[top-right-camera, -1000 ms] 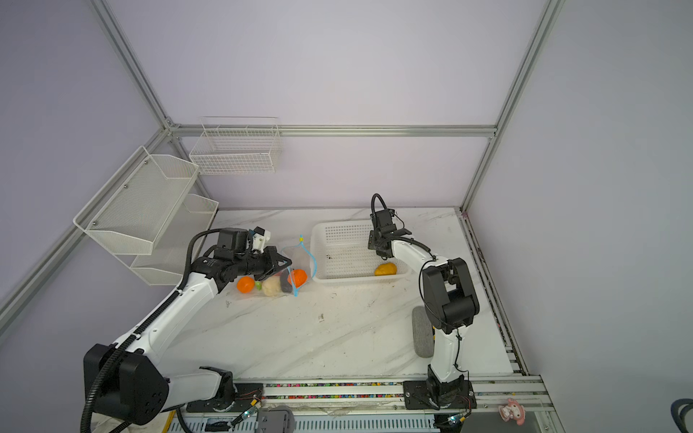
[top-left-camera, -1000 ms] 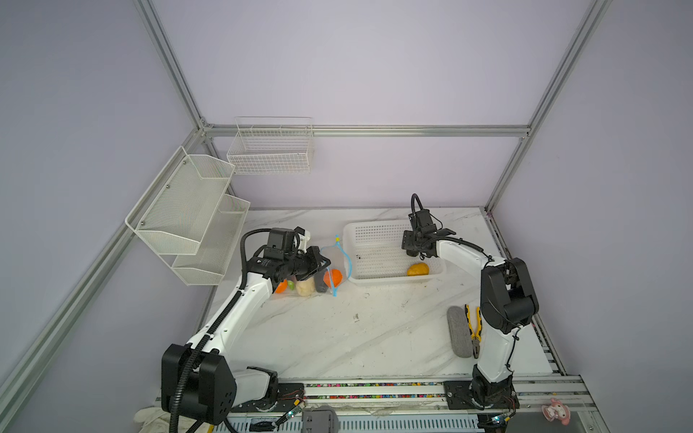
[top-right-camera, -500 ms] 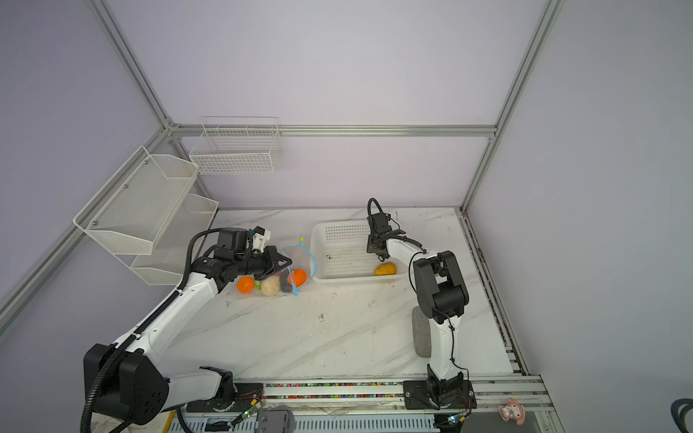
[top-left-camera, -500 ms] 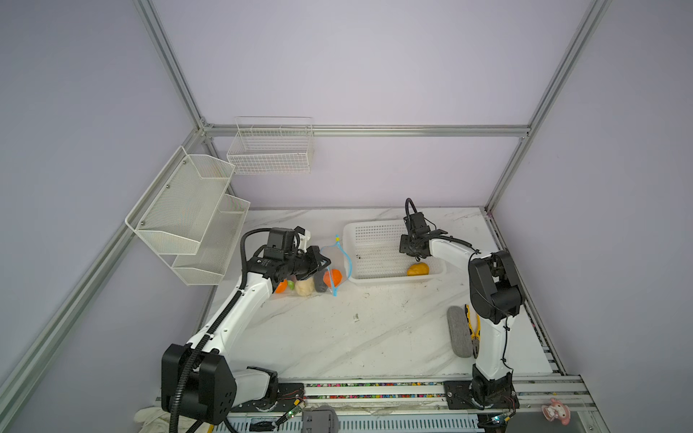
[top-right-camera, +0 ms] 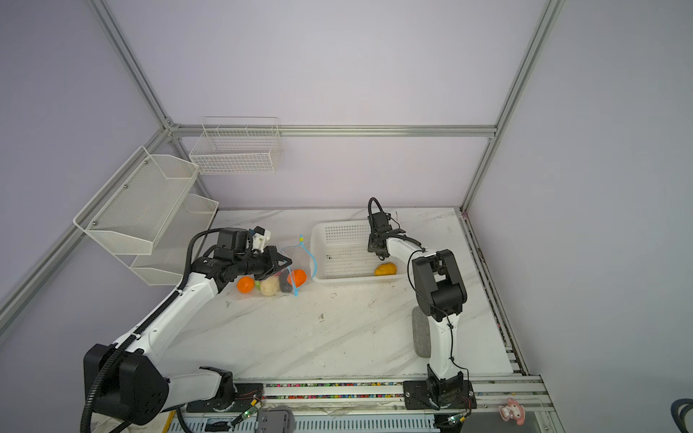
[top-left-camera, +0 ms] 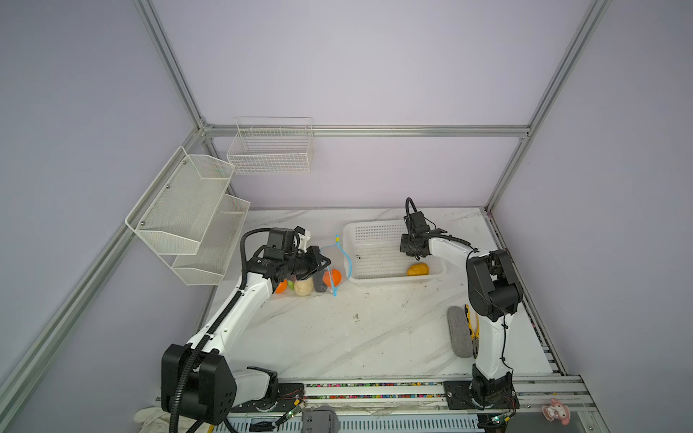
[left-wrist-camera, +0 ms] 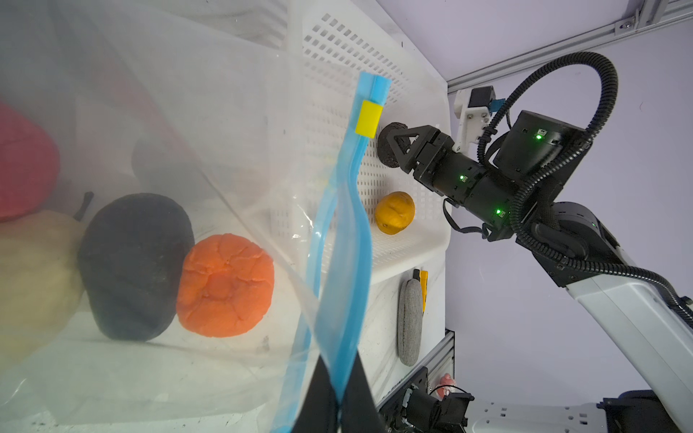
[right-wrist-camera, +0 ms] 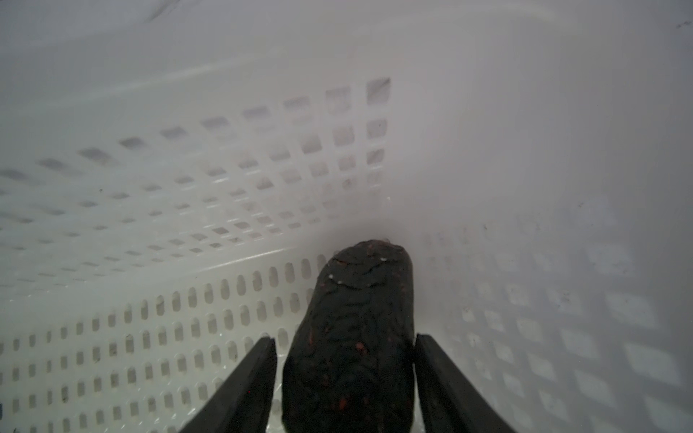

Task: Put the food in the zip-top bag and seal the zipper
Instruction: 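Lower the right gripper onto the dark eggplant and close on it, then lift the dark eggplant with the right gripper and carry it to the bag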

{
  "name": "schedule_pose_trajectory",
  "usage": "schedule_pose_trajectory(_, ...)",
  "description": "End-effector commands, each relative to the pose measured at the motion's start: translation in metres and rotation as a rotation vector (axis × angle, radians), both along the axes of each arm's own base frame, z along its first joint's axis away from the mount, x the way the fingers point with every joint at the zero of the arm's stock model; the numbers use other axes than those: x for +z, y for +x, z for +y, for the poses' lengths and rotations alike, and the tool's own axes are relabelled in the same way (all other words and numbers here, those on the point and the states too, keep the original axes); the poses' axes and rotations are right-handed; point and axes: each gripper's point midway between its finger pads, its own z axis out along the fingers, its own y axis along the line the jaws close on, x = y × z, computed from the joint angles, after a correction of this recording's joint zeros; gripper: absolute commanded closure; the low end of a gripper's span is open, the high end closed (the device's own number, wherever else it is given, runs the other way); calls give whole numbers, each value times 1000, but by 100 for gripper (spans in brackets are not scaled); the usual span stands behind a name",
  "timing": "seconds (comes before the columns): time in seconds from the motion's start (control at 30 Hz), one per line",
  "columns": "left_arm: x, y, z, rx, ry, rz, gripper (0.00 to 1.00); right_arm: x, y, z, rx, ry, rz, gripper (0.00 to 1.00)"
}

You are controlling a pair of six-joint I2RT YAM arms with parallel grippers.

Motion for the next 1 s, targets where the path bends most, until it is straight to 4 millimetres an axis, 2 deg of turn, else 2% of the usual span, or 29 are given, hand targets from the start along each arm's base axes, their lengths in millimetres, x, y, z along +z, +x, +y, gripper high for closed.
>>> schedule_pose_trajectory(0.0, 7, 1, -3, -17, -18, -47, 100, -3, 4, -3, -9, -10, 4, 38)
schedule_pose_trajectory(0.17, 7, 1, -2, -16, -16, -47, 100, -5, 4, -3, -6, -8, 8, 42)
schedule_pose_trajectory(0.47, 5, 1, -2, -14, -17, -41, 100, 6, 4, 1, 5, 19, -16, 45)
schedule_pose_trajectory(0.97, 3, 5, -4, -13, -22, -33, 100, 50, -11, 20, 127, 136, -112, 48)
